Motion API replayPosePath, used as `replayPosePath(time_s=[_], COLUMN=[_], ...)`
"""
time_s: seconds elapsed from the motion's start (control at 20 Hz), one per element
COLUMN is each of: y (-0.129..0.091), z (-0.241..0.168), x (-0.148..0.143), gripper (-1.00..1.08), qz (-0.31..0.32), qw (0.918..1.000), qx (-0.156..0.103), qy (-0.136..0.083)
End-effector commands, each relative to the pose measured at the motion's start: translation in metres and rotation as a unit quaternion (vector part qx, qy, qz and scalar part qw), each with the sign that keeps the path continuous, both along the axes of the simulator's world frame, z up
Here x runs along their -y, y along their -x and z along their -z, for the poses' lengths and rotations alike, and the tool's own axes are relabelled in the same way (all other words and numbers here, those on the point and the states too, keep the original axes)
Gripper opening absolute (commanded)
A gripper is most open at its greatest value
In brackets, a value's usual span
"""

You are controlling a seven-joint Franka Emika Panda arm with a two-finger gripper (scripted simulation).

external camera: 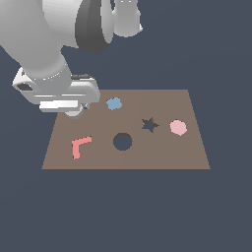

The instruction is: Insert a designated object into the corresponding slot on a board.

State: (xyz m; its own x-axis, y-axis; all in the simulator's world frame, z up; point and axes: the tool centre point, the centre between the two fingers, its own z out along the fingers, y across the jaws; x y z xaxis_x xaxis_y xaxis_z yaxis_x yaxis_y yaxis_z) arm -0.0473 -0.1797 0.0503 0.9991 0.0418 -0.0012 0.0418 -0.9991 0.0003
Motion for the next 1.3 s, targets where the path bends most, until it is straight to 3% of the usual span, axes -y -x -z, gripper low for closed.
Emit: replayPosePath(time_s=[0.0, 0.5, 0.55, 1.25], y=[0.0, -0.001, -0.001, -0.001], z=[0.0, 0.02, 0.02, 0.015], x=[0.0, 0.0, 0.0, 0.0], gripper=[1.0, 1.0, -1.0, -1.0], qz=[0.0, -0.001, -0.001, -0.001], qw=[1.0, 1.0, 1.0, 1.0], qx=[0.0, 0.001, 0.001, 0.001], qy=[0.0, 0.0, 0.0, 0.0])
